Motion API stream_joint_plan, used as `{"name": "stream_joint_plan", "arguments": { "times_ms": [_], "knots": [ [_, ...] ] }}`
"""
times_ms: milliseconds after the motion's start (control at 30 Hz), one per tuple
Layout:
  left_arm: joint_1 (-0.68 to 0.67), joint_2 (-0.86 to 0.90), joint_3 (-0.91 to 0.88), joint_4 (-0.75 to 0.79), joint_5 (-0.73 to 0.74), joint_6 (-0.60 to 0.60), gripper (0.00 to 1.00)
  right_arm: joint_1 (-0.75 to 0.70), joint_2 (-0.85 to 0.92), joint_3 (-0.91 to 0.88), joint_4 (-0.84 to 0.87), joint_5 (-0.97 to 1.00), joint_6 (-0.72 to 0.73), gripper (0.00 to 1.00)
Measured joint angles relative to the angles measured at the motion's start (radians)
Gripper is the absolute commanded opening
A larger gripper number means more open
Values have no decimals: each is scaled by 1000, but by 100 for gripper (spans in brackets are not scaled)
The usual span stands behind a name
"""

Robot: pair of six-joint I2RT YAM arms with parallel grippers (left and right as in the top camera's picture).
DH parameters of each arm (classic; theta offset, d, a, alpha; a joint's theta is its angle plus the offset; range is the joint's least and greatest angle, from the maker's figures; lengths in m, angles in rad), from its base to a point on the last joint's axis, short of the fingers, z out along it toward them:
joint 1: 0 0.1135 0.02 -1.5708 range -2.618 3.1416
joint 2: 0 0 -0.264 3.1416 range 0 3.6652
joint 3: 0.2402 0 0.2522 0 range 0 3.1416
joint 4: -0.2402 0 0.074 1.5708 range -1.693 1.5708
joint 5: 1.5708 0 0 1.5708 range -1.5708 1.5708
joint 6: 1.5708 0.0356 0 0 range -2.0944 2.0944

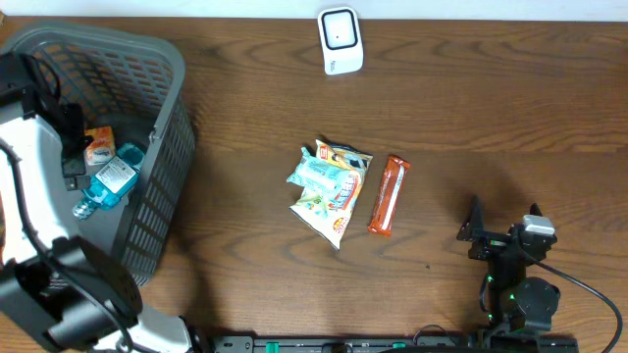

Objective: Scan the item barcode
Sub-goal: 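Move the left gripper back into the basket over the blue mouthwash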

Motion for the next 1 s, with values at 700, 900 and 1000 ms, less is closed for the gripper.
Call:
{"name": "stream_joint_plan", "arguments": {
  "times_ms": [700,900,1000],
  "knots": [
    [0,294,0,2,48,-271,98,0,0,0,0,0,0,99],
    [0,327,0,19,54,-288,98,0,0,0,0,0,0,99],
    [0,343,0,23,55,-290,98,0,0,0,0,0,0,99]
  ]
}}
